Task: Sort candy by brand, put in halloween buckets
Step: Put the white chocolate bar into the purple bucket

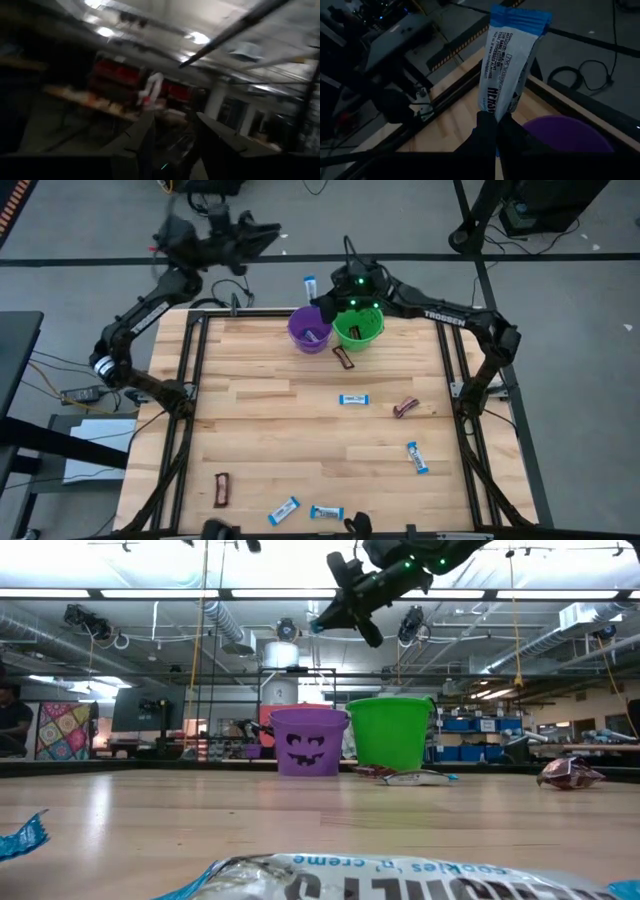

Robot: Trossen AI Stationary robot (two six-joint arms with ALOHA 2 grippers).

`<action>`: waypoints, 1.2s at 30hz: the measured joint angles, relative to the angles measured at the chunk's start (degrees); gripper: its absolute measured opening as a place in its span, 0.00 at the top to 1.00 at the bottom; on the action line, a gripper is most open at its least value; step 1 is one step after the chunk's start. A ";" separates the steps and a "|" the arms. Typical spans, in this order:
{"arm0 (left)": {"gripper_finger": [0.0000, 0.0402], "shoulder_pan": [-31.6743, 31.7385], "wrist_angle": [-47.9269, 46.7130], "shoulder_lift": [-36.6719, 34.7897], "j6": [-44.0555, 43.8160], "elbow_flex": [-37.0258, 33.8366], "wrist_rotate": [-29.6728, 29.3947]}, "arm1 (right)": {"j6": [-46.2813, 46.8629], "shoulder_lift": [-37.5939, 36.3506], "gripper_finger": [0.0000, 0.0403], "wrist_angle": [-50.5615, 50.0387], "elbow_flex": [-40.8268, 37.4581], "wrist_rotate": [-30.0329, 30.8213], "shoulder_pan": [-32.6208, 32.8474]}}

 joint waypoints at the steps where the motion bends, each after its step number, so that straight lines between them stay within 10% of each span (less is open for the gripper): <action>1: 0.65 0.00 1.01 -1.19 0.28 0.03 0.41 | -0.29 0.00 0.98 0.10 0.00 1.04 0.36; 18: 0.65 1.99 -5.20 -9.48 2.24 0.04 0.39 | -3.25 3.67 0.96 1.77 -0.06 2.70 -1.11; 36: 0.65 1.99 -6.60 -9.40 3.46 0.04 0.57 | -5.76 4.26 0.69 8.35 -0.02 0.84 -1.51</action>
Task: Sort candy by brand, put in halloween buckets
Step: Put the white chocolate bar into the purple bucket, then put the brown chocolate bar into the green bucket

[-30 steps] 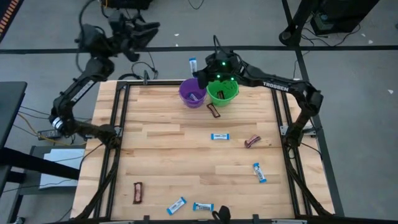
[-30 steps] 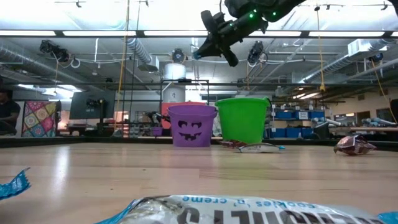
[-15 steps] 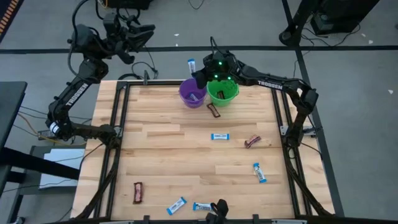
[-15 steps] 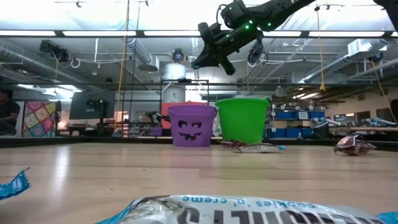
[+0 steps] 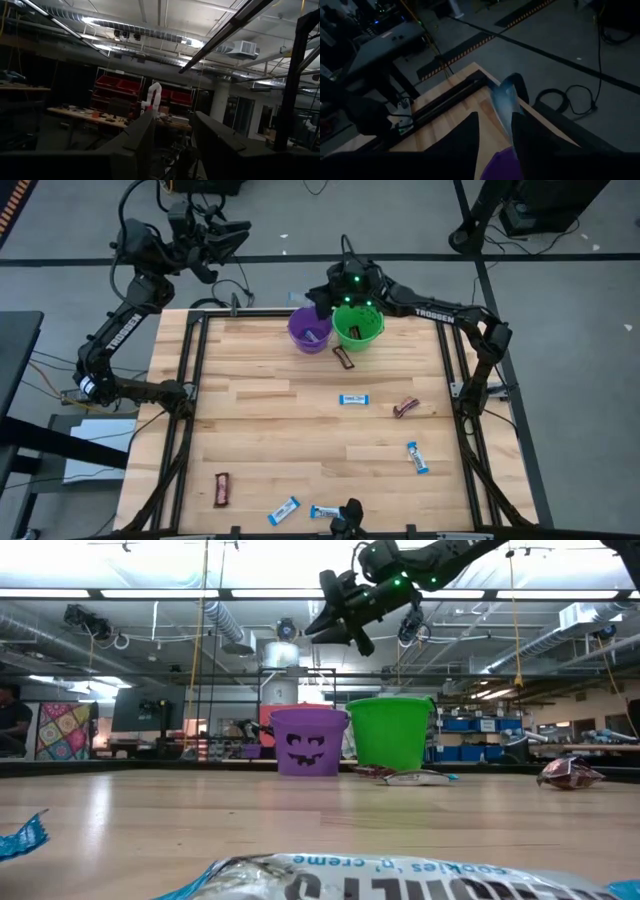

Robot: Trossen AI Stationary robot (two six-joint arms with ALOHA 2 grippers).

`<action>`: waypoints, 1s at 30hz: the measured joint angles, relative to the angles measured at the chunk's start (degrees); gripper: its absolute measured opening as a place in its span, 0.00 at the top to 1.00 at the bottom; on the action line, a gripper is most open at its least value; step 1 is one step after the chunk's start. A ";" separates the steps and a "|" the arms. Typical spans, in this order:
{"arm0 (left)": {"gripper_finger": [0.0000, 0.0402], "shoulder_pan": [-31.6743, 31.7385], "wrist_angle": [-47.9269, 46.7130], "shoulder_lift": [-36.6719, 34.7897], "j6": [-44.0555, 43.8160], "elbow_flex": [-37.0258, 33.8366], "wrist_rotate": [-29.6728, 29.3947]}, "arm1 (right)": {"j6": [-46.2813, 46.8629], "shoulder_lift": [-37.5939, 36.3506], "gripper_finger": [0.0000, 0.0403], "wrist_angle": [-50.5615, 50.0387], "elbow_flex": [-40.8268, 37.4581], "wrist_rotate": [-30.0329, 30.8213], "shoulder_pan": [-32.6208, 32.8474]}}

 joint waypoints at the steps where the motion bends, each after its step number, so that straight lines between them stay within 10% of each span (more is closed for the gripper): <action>1: 0.65 0.00 0.02 0.00 0.00 0.00 0.00 | 0.00 0.00 0.68 0.08 0.00 0.01 0.00; 15: 0.65 0.00 -5.39 0.00 0.03 0.00 3.60 | 2.40 -2.86 0.67 -2.95 -0.02 -6.65 2.78; 30: 0.65 -5.05 -26.07 0.39 16.90 -0.55 4.26 | 0.30 -23.03 0.68 -36.47 0.11 26.98 18.49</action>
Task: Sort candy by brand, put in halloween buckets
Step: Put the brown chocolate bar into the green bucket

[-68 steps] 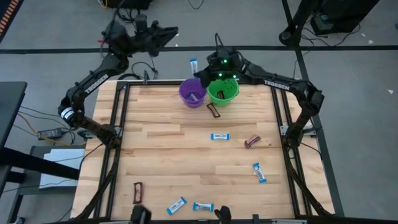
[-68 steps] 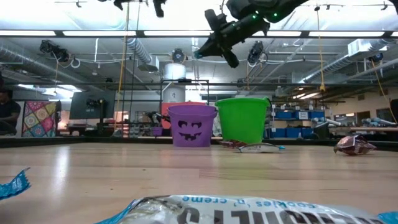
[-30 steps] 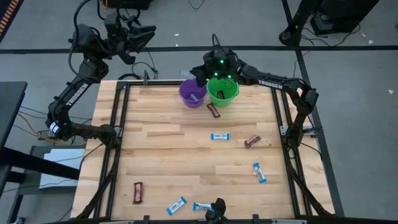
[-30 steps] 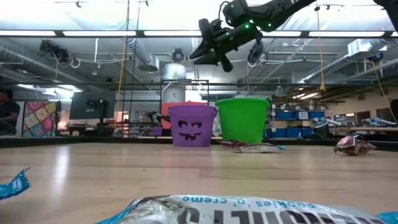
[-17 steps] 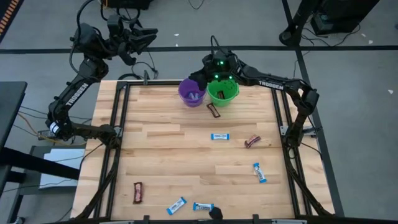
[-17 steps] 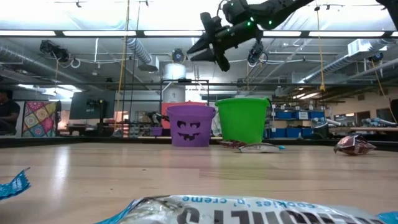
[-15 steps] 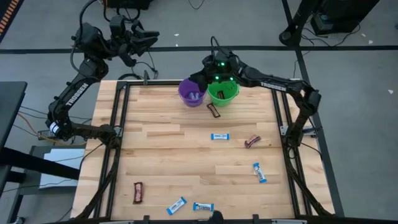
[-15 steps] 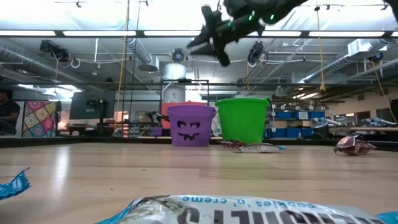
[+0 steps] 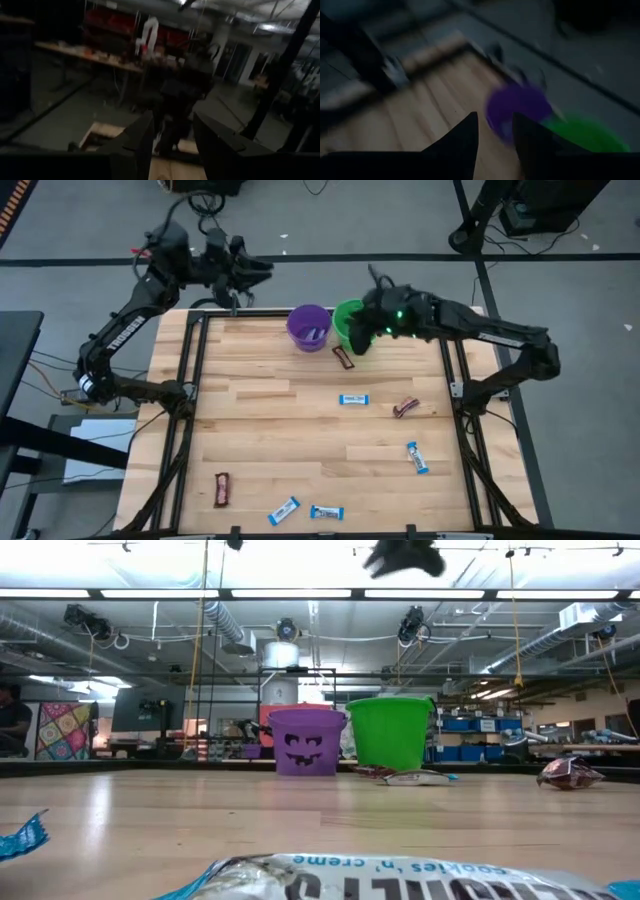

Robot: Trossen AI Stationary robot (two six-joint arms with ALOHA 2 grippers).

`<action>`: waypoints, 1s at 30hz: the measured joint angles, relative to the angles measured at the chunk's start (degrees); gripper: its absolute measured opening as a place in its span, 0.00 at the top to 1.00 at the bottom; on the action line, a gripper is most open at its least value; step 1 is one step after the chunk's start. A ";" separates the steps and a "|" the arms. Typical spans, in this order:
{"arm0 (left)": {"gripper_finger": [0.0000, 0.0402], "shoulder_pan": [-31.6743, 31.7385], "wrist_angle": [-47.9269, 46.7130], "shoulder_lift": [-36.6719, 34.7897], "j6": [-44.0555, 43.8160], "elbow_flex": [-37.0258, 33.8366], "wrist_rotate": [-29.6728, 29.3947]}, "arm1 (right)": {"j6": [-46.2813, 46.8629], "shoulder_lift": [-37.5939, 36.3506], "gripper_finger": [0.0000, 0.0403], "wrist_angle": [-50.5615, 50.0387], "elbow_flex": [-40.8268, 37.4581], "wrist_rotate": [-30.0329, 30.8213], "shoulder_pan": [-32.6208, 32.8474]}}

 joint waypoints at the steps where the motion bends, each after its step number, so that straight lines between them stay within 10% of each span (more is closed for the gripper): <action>1: 0.65 -0.74 -1.38 0.20 0.99 0.00 -0.80 | 1.66 -0.11 0.68 -4.05 -0.02 1.45 0.71; 8: 0.65 -6.11 -2.81 2.53 -0.41 0.00 -8.88 | 12.96 0.97 0.68 -11.64 -7.70 4.68 4.33; 19: 0.65 -14.31 3.07 3.36 -7.79 0.00 -20.02 | 29.79 0.98 0.68 18.95 -34.27 -0.04 11.23; 30: 0.65 -19.02 7.45 3.32 -10.82 0.00 -20.21 | 43.97 2.08 0.68 39.06 -49.13 10.84 17.12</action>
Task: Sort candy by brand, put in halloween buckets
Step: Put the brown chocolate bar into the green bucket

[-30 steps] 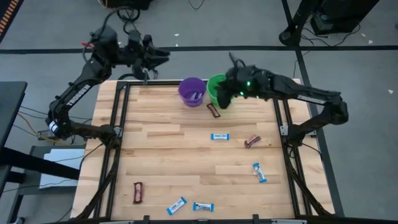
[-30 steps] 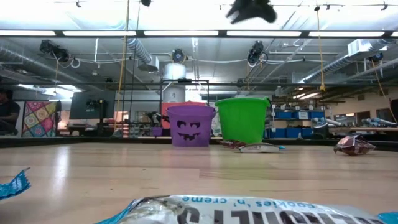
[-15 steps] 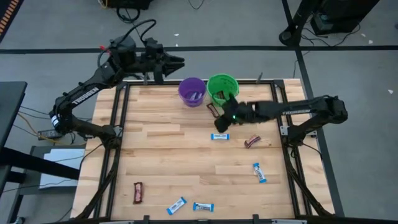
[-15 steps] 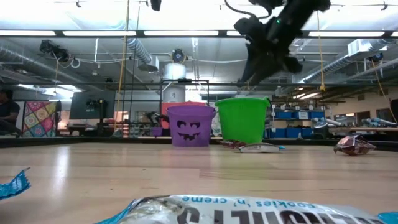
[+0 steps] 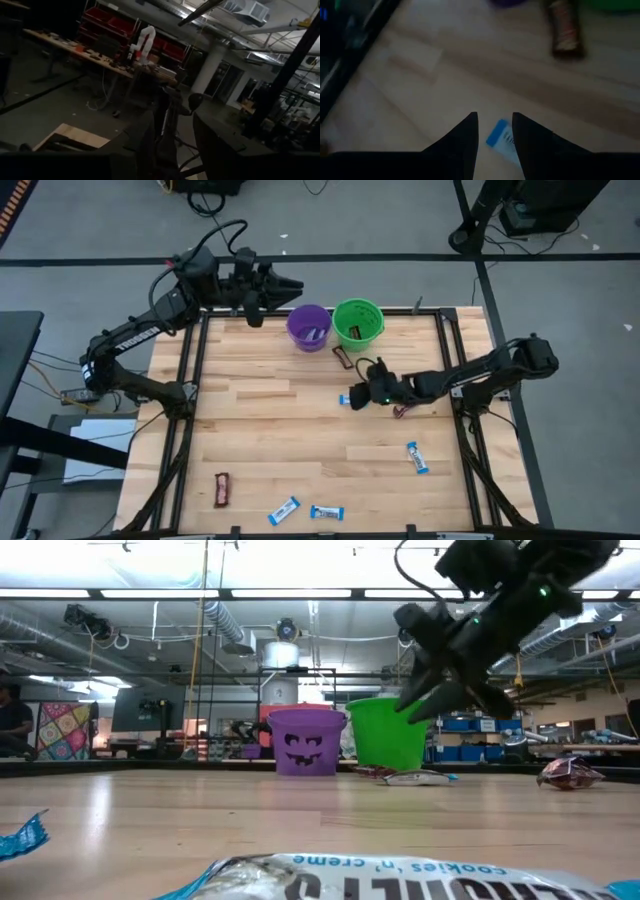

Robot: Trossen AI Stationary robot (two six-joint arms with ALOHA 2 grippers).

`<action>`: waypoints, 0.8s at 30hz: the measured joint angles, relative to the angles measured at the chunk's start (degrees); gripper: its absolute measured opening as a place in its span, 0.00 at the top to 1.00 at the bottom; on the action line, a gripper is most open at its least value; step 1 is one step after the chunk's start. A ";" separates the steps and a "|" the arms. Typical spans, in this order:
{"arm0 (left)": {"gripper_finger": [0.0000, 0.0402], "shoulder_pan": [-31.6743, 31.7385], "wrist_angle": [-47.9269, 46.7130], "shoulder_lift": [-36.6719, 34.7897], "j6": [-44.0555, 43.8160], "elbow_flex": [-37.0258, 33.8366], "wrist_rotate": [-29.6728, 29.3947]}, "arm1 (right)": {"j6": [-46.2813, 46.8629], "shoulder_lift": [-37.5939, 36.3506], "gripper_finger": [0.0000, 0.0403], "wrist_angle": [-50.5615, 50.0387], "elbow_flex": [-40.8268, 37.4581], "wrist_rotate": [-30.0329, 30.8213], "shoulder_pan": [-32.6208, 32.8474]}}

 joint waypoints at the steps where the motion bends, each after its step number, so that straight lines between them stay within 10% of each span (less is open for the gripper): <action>1: 0.65 -0.15 -0.02 0.00 0.42 0.00 0.00 | 1.52 0.39 0.68 0.81 -0.78 3.07 0.47; 7: 0.65 -0.31 -0.25 0.00 2.51 0.00 2.25 | 10.39 5.57 0.68 2.03 -0.46 20.33 2.79; 24: 0.65 -0.33 -1.12 -1.35 0.97 0.00 12.41 | 13.34 28.52 0.68 7.23 7.87 20.18 4.16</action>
